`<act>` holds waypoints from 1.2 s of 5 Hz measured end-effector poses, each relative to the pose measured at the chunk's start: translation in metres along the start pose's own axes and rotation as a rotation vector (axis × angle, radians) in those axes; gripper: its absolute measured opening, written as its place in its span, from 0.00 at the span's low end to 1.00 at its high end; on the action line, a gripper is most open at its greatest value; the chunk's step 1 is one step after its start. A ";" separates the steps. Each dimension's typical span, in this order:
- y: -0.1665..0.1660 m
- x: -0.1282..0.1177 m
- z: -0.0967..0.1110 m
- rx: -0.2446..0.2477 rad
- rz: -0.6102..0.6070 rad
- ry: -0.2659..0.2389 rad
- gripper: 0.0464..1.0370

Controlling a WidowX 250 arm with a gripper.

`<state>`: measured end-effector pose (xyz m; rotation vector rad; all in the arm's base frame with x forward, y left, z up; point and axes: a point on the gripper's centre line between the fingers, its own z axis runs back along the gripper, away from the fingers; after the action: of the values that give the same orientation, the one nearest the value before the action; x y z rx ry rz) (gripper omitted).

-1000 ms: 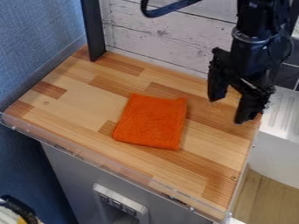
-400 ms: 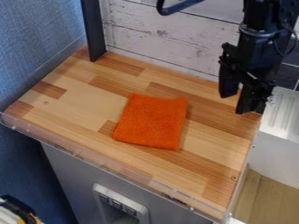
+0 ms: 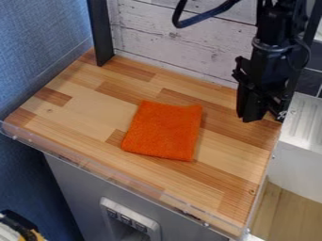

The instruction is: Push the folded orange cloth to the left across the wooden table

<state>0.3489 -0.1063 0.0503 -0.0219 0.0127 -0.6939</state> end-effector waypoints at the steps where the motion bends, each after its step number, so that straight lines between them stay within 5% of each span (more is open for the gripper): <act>1: 0.002 0.002 -0.004 0.012 0.010 -0.007 0.02; 6: -0.005 -0.008 -0.033 0.040 0.039 0.026 0.02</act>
<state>0.3389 -0.1059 0.0178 0.0260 0.0235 -0.6549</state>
